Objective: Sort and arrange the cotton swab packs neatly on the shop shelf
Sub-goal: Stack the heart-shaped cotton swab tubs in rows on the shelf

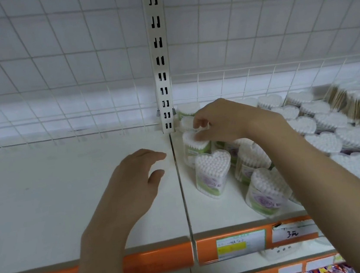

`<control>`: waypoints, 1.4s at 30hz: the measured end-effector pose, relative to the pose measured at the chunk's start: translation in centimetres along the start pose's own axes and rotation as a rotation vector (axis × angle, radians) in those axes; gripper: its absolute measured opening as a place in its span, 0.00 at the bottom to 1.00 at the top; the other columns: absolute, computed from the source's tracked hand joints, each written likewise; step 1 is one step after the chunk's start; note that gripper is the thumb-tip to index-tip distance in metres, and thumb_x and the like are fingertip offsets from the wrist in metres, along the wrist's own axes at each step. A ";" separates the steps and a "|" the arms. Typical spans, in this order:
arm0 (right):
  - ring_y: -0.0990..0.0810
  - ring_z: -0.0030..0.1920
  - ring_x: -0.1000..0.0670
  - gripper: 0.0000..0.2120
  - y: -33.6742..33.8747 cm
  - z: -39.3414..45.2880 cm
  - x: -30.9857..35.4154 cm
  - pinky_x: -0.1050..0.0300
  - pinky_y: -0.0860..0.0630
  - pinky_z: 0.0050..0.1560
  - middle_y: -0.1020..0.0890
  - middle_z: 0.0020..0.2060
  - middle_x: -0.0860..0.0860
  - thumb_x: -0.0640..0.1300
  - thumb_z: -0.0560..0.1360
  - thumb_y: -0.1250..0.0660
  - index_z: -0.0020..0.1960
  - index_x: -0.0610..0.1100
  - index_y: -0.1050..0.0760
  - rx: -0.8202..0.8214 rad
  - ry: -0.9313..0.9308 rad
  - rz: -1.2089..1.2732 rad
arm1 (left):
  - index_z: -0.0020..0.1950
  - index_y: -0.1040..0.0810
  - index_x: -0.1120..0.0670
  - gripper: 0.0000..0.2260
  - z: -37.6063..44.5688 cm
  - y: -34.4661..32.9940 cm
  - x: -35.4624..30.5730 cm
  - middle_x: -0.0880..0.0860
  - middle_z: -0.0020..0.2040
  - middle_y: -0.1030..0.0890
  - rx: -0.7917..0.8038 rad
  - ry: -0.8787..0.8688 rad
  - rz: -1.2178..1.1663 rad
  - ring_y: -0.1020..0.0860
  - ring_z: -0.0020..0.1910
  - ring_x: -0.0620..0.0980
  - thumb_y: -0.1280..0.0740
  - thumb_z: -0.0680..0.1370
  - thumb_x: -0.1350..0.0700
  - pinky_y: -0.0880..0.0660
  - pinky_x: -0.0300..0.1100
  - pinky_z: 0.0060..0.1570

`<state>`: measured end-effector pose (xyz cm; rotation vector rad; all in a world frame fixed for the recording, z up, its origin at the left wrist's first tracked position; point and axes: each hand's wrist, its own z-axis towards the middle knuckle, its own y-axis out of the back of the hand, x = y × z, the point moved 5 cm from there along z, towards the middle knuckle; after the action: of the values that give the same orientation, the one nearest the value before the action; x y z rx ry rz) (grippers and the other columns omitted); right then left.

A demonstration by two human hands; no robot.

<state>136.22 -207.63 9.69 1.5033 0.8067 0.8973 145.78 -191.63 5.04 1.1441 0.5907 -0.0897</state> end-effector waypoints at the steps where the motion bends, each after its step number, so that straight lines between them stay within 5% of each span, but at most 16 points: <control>1: 0.32 0.49 0.54 0.17 0.0 0.3 0.1 0.60 0.36 0.47 0.25 0.56 0.51 0.54 0.76 0.37 0.60 0.47 0.27 0.015 0.000 -0.010 | 0.64 0.26 0.48 0.15 -0.1 0.0 0.3 0.44 0.62 0.25 0.000 0.010 0.008 0.28 0.60 0.44 0.37 0.78 0.56 0.37 0.32 0.56; 10: 0.32 0.49 0.52 0.28 -0.4 1.2 1.1 0.59 0.35 0.43 0.29 0.50 0.53 0.65 0.69 0.35 0.61 0.49 0.29 0.116 -0.044 -0.026 | 0.62 0.24 0.49 0.14 -0.4 -0.8 1.9 0.45 0.59 0.23 0.013 0.049 0.002 0.26 0.57 0.45 0.35 0.77 0.56 0.34 0.34 0.56; 17: 0.29 0.47 0.51 0.26 -0.4 1.3 1.5 0.58 0.29 0.42 0.29 0.46 0.53 0.54 0.70 0.31 0.65 0.52 0.32 0.172 -0.060 -0.029 | 0.62 0.25 0.47 0.14 -0.7 -1.2 2.6 0.43 0.60 0.25 0.043 0.093 -0.046 0.28 0.59 0.43 0.36 0.77 0.55 0.34 0.35 0.59; 23: 0.28 0.48 0.58 0.16 3.3 -0.1 0.3 0.66 0.35 0.46 0.28 0.54 0.59 0.52 0.76 0.44 0.63 0.62 0.30 0.014 -0.053 0.193 | 0.62 0.25 0.47 0.13 -0.8 -1.0 2.7 0.42 0.59 0.25 0.059 0.108 -0.059 0.28 0.59 0.42 0.36 0.77 0.54 0.33 0.40 0.62; 27: 0.33 0.55 0.59 0.16 4.4 -0.6 -0.5 0.65 0.40 0.54 0.26 0.55 0.59 0.49 0.79 0.48 0.62 0.55 0.27 -0.151 -0.055 0.259 | 0.62 0.25 0.46 0.13 -0.6 -0.9 2.4 0.42 0.59 0.25 0.063 0.102 -0.066 0.28 0.58 0.42 0.36 0.77 0.53 0.33 0.39 0.60; 31: 0.31 0.42 0.58 0.19 4.3 -1.2 -1.0 0.63 0.37 0.41 0.28 0.41 0.54 0.60 0.73 0.38 0.58 0.50 0.27 -0.258 -0.070 0.258 | 0.62 0.26 0.46 0.13 -0.5 -0.9 2.0 0.42 0.60 0.25 0.073 0.088 -0.071 0.28 0.59 0.42 0.37 0.78 0.53 0.33 0.40 0.62; 36: 0.28 0.46 0.56 0.22 3.6 -2.1 -1.2 0.65 0.34 0.43 0.27 0.50 0.51 0.57 0.66 0.28 0.58 0.54 0.28 -0.243 -0.063 0.275 | 0.64 0.27 0.46 0.14 -0.1 -1.2 1.2 0.42 0.61 0.26 0.100 0.058 -0.082 0.29 0.60 0.42 0.37 0.78 0.51 0.34 0.42 0.63; 42: 0.26 0.48 0.56 0.30 4.0 -3.4 -1.6 0.66 0.34 0.44 0.27 0.53 0.53 0.54 0.69 0.30 0.68 0.55 0.35 -0.314 -0.107 0.367 | 0.64 0.26 0.47 0.14 0.1 -1.4 0.7 0.43 0.61 0.26 0.131 0.018 -0.093 0.28 0.60 0.43 0.38 0.78 0.51 0.33 0.43 0.62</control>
<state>132.44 -207.90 13.70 1.4250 0.2944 1.1443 145.90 -192.16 3.52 1.2447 0.6619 -0.2005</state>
